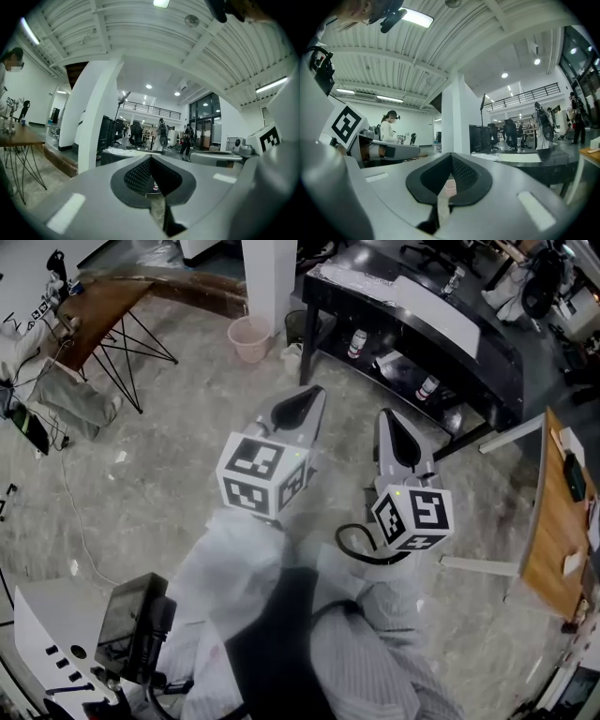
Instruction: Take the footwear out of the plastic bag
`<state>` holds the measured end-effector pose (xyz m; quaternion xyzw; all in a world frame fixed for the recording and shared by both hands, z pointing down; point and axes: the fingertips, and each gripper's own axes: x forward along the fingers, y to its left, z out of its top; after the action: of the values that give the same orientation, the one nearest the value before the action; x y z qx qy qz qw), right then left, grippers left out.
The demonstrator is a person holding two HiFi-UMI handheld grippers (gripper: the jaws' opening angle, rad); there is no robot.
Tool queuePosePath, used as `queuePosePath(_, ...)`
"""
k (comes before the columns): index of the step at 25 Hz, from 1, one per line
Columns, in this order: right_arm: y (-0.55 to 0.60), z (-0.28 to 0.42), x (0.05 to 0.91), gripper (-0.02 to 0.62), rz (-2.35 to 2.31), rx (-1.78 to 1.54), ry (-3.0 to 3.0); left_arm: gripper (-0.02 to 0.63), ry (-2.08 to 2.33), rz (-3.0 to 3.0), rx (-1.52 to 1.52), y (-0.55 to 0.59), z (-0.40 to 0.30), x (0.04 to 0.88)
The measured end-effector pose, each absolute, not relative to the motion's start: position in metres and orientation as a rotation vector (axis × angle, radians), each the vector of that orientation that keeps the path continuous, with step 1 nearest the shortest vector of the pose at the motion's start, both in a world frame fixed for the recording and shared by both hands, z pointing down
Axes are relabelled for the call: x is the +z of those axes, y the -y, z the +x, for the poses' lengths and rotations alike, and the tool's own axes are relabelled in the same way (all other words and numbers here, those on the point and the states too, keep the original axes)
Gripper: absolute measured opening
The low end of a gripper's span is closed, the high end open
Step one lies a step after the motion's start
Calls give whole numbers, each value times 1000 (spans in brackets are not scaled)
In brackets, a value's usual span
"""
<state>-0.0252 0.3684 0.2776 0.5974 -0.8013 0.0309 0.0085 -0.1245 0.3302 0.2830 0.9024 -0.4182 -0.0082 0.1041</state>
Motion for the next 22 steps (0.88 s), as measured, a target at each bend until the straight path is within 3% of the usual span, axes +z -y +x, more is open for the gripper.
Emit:
queuePosePath(8, -305, -14, 304, 12, 1887, 192, 2465, 1, 1184, 2625, 41, -270, -117, 313)
queuePosePath(22, -44, 71, 299, 12, 1823, 162, 2470, 2, 1230, 2599, 32, -7, -27, 304)
